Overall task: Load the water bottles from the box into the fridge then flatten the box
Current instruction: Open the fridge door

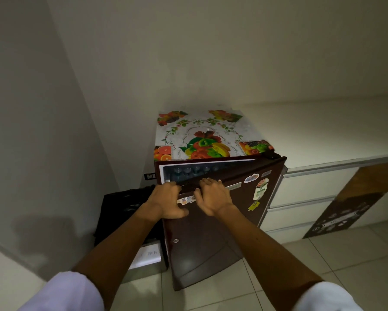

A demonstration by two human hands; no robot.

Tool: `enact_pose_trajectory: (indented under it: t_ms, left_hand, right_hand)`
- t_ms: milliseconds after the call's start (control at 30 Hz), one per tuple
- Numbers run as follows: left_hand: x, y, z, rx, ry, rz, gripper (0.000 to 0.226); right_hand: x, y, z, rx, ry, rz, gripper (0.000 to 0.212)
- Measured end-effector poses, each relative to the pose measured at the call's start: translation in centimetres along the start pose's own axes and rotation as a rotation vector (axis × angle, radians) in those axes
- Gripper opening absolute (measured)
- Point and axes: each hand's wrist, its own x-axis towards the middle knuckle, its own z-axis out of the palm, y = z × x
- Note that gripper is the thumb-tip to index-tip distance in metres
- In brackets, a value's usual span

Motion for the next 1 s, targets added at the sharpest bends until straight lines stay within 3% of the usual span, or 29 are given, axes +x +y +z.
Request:
enact_pose_trajectory:
  t_ms: [167, 267, 467, 600, 733, 1000]
  left_hand:
    - [-3.9, 4.7, -0.9, -0.474, -0.148, -0.078, 0.023]
    - [-5.1, 7.7, -0.3, -0.521, -0.183, 0.017, 0.027]
    - [-2.8, 14.5, 2.5, -0.217, -0.159, 0.144, 0.026]
    - [-0.1, 19.7, 3.4, -0.037, -0.263, 0.267, 0.065]
    - [3.4, 25.1, 4.5, 0.138, -0.296, 0.424, 0.082]
    - [9.8, 33.6, 7.0, 0.458, -0.389, 0.665, 0.079]
  right_hand:
    - [-7.0, 1.5, -3.0, -0.058, -0.1, 0.023, 0.052]
    - [-10.9, 2.6, -4.7, -0.112, -0.124, 0.069, 0.053]
    - [-16.6, 5.8, -6.7, -0.192, -0.141, 0.226, 0.055]
    - [-18.3, 8.7, -8.0, -0.254, -0.175, 0.381, 0.051]
    - [-19.2, 11.8, -8.9, -0.387, -0.262, 0.508, 0.055]
    - [-21.4, 20.3, -9.7, -0.396, -0.289, 0.677, 0.07]
